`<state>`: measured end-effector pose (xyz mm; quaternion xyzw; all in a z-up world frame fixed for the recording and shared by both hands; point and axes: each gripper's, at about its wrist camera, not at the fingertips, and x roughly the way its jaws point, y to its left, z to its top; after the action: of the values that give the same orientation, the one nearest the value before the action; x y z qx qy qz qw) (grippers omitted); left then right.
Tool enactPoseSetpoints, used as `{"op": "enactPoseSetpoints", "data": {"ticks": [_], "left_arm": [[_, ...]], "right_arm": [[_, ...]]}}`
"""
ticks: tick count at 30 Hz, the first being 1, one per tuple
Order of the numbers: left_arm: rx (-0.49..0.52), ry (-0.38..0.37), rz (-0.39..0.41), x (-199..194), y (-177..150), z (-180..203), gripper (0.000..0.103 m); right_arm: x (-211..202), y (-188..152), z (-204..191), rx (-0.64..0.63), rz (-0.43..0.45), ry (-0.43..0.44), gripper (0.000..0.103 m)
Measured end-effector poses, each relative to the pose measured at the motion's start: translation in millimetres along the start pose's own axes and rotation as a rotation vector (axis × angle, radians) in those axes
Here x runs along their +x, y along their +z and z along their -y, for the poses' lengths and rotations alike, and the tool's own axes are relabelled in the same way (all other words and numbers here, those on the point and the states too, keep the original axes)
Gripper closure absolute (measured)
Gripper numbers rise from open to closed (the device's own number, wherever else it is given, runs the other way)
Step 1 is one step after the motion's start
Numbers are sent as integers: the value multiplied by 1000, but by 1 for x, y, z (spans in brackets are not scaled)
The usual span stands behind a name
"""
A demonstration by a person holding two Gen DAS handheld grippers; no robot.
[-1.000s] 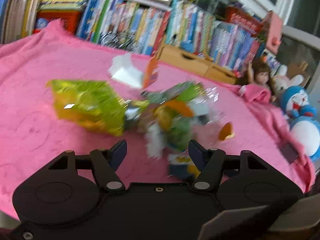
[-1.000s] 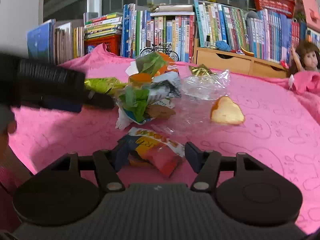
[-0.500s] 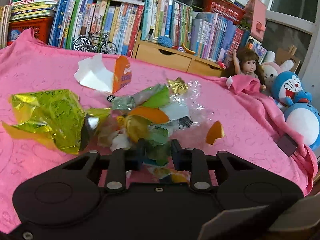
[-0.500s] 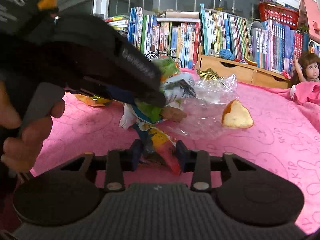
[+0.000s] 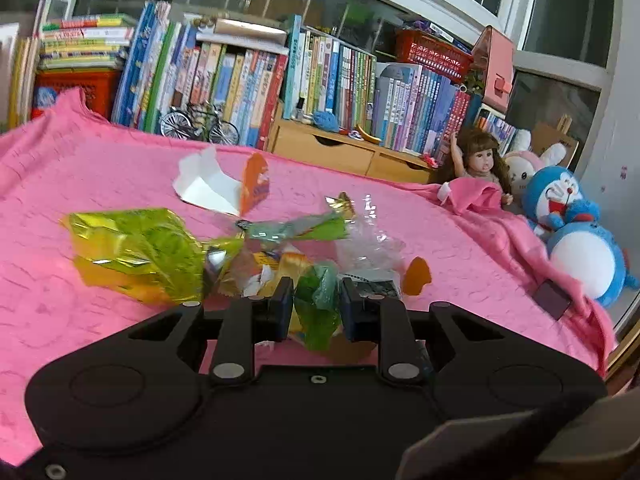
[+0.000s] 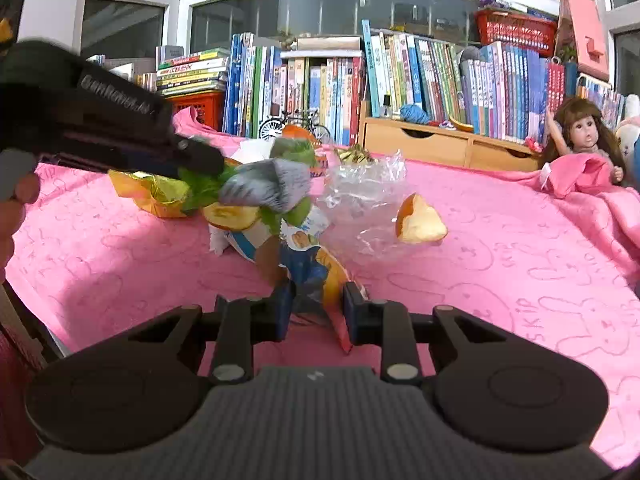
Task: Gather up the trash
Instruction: 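Grasp the green wrappers with the left tool while the right grasps the colourful snack wrapper, then lift the green wrappers with the left tool while the right lifts the snack wrapper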
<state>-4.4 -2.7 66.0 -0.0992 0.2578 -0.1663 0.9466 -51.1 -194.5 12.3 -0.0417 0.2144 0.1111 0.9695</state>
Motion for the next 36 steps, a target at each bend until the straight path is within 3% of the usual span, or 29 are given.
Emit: {"op": "enactPoseSetpoints", "data": {"ticks": [10,17,23,24,25,29,31,34,36], "left_arm": [[100,141,-32,-6,-23,-8,77],[128,180,-65,-5,-45,-11,45],[156,102,-43,-13,-54,-2,18],[159,84,-28,-15,-54,0,15],[163,71,-12,-17,-53,2,14],[169,57,48,-18,-45,8,5],[170,16,59,-12,-41,8,1],[171,-11,-43,9,-37,8,3],[158,-10,-101,23,-37,7,12]], "right_arm": [[-9,-3,-11,-41,21,-27,70],[-6,-4,-12,-50,19,-49,69],[5,-9,-7,-1,-15,-45,68],[6,-10,-6,-2,-21,-45,63],[7,-12,-5,-7,-25,-47,50],[9,-16,0,-42,-34,-8,36],[12,-15,1,-65,-41,17,29],[19,-12,6,-81,-52,54,24],[25,-9,11,-71,-63,95,21]]}}
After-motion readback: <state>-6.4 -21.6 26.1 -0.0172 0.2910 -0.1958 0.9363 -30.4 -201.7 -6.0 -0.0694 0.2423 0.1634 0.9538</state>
